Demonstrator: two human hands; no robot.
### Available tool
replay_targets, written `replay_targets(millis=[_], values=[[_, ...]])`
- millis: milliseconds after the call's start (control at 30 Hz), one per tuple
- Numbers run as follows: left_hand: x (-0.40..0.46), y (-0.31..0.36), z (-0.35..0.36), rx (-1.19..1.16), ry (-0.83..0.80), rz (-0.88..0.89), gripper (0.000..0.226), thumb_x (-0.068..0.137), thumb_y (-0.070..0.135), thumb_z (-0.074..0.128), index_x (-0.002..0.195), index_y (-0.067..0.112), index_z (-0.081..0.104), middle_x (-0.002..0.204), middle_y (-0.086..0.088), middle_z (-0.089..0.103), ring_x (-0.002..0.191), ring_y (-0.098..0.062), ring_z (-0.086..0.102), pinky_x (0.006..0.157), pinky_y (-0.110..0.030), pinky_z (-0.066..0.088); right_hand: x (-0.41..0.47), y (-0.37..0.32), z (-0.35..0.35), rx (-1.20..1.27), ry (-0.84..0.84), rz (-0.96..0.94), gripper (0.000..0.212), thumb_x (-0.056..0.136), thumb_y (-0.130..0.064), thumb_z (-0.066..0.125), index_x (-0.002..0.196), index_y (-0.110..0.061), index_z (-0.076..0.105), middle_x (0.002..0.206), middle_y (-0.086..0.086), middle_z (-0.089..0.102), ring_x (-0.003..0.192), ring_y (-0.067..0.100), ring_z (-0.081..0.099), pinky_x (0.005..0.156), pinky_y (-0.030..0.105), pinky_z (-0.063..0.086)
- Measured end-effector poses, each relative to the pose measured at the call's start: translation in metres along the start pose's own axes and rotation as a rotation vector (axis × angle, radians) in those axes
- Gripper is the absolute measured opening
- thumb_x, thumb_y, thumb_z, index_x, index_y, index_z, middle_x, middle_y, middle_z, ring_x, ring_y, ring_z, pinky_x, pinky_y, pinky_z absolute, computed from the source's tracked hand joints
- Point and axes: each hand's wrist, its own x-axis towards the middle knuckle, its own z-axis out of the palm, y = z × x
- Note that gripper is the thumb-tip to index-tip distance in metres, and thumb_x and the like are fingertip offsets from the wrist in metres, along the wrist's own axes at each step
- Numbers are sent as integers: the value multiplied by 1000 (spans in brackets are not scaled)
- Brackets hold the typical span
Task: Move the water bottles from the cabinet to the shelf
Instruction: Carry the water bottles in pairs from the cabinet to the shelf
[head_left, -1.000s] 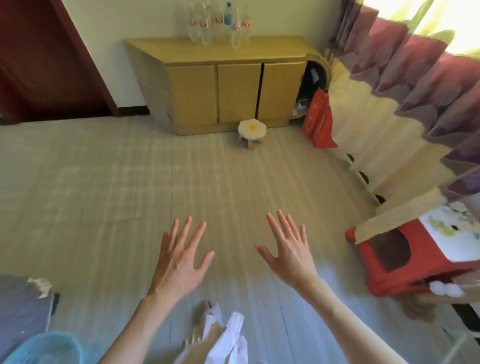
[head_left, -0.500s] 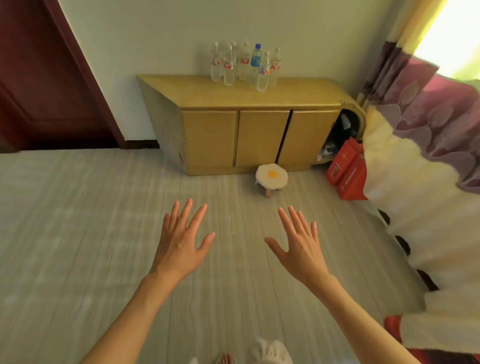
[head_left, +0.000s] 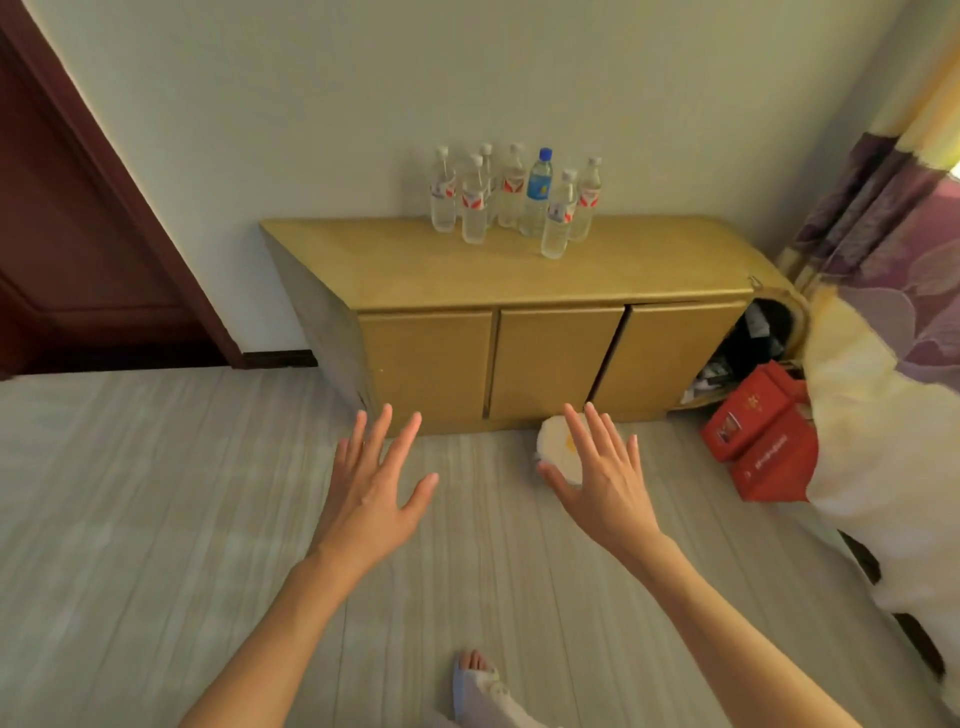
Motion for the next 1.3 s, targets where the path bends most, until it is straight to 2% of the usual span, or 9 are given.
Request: replay_targets(millis=[133,333,600,833,1033,1167,1300], values=[[83,-22,-4,2,42,-39,71,78,62,22,141,32,14,153,-4,7,136,-11,-12,113,-41,4,93,-10,0,6,-12,-47,71,88,-54,39,145,-25,7,155,5,8,142,23,1,114,45,-2],[193,-70,11,18,-39,-83,74,76,65,18,141,33,10,154,-4,3,134,-10,-17,111,-37,-2,209,2,22,-5,-59,-16,71,88,-55,38,144,-26,5,155,4,8,142,21,0,114,45,-3],[392,-121,32,41,-111,-24,77,74,66,20,142,27,16,153,-10,10,140,-28,1,113,-47,12,389,21,34,-29,-5,110,71,87,-53,43,144,-25,10,153,7,16,142,24,6,114,48,5],[561,-122,31,40,-108,84,77,74,63,21,141,25,19,153,-11,10,140,-30,3,112,-44,6,518,53,5,-37,93,215,70,87,-50,46,143,-22,16,151,7,22,141,27,11,113,49,8],[654,-110,69,46,-153,104,74,79,60,24,142,24,15,152,-12,12,140,-30,5,112,-43,8,603,102,5,-33,61,263,70,88,-37,53,144,-21,14,151,10,21,140,30,11,112,49,11],[703,-97,93,11,-146,45,65,86,45,38,143,21,16,152,-12,12,139,-30,9,113,-45,12,653,136,9,4,8,271,72,88,-30,55,144,-19,12,152,13,18,139,32,14,112,48,19],[753,-90,109,73,-144,76,60,88,27,49,140,13,23,148,-19,21,136,-39,18,109,-53,23,701,164,3,70,80,168,65,84,-20,63,139,-12,30,146,13,32,132,34,31,104,44,33]])
